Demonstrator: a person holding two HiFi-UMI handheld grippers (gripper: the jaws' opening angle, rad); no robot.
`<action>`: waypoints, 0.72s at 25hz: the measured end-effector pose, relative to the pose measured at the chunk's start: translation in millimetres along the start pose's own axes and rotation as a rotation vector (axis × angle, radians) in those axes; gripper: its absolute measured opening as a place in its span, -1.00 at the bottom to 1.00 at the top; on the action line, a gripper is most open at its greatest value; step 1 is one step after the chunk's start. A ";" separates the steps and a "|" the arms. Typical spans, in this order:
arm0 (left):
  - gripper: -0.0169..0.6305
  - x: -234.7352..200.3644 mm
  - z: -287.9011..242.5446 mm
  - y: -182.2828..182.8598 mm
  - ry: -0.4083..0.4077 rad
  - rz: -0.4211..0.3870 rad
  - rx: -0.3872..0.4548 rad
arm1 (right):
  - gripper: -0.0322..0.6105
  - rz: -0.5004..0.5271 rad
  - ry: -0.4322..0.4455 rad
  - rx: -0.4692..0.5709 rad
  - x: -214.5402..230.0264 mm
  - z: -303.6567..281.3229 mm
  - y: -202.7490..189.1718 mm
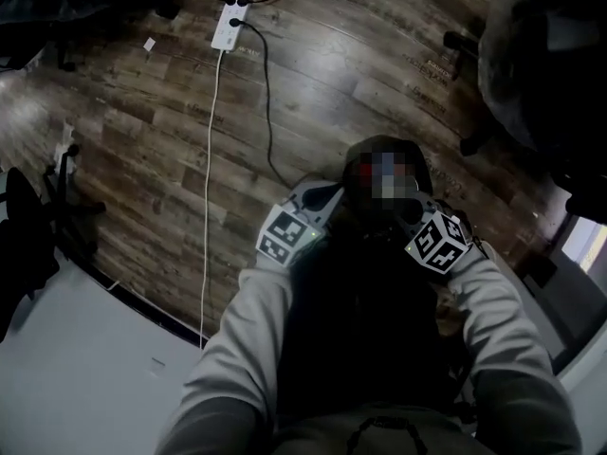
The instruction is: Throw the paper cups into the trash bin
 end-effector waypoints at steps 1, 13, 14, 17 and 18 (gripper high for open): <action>-0.98 1.9 0.9 -9.7 0.002 0.014 -0.005 | -0.78 -0.024 0.013 0.003 -2.2 -6.9 -6.7; -0.98 10.8 -4.2 -28.8 0.011 0.072 0.007 | -0.78 -0.076 -0.028 -0.038 7.9 -42.1 -42.3; -0.98 11.3 -4.4 -24.6 0.013 0.078 0.020 | -0.57 -0.095 -0.025 -0.040 7.3 -43.5 -42.2; -0.98 13.3 -1.9 -11.6 0.043 0.094 0.042 | -0.13 -0.114 -0.026 -0.035 6.8 -39.9 -36.7; -0.98 18.2 -0.1 -8.2 0.050 0.096 0.036 | -0.11 -0.109 -0.030 -0.032 4.8 -34.9 -34.0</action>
Point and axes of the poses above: the fingertips, and each gripper's own axes: z backward along the fingers, x to its right, y out of its top, the point moved 1 cm from there along z, backward along the fingers, and after that the axes turned 15 degrees about x, right-handed, at the moved point
